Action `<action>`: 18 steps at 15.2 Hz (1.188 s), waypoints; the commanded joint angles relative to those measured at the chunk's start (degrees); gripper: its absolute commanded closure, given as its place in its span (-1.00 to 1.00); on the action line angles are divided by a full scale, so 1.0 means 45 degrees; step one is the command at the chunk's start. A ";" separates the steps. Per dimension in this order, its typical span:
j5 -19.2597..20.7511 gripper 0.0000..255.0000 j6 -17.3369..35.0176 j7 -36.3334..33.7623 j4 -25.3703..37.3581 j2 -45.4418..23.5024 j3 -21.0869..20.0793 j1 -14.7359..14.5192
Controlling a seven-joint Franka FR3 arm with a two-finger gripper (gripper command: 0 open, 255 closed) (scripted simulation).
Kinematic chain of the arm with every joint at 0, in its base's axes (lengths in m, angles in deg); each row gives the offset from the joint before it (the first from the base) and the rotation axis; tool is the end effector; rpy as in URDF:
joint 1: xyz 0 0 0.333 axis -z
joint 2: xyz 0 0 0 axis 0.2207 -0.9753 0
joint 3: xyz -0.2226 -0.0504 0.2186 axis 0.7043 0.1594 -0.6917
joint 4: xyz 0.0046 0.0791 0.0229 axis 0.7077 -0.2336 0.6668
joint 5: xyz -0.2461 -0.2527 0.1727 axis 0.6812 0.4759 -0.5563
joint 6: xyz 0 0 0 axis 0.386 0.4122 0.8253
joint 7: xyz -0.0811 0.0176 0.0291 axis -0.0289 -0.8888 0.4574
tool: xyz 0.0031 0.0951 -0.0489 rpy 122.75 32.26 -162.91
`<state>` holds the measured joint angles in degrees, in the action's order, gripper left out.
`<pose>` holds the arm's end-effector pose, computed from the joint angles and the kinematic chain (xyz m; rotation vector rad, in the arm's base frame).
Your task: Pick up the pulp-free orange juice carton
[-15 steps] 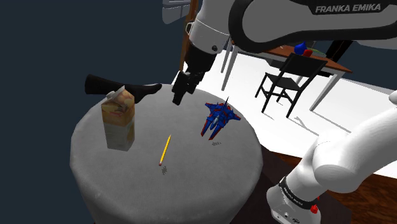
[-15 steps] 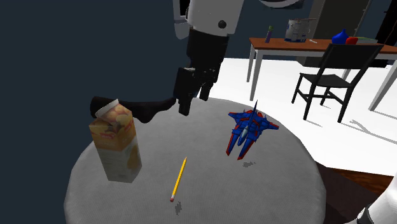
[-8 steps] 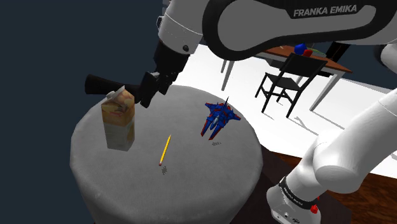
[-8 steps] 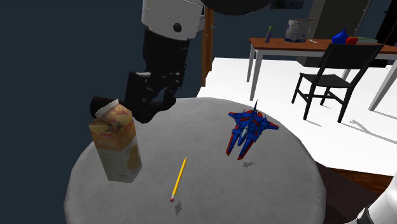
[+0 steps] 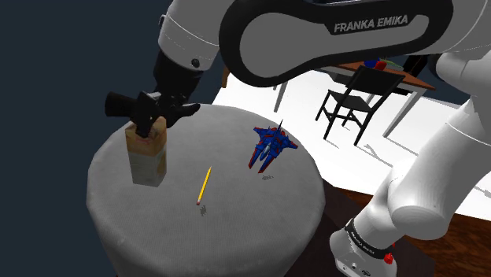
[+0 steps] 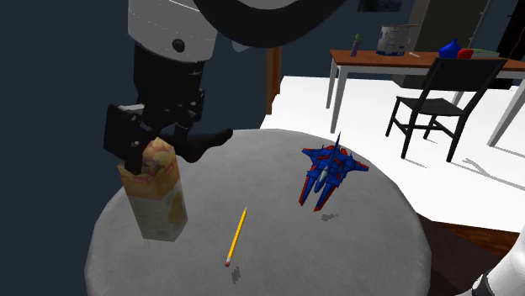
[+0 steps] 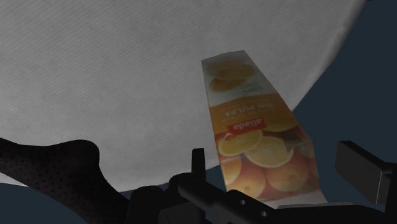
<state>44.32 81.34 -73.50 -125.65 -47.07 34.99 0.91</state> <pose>0.4298 0.4157 0.5490 -2.8345 -0.7563 -0.4709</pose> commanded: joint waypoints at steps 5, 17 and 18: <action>0.0151 -1.00 0.0908 -0.0078 -0.0722 -0.0197 -0.0006 -0.0015; 0.0124 1.00 0.0742 -0.0060 -0.0583 -0.0165 -0.0005 -0.0011; 0.0099 1.00 0.0576 -0.0043 -0.0441 -0.0135 -0.0004 -0.0008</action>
<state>44.93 84.52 -73.76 -128.04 -47.91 34.98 0.87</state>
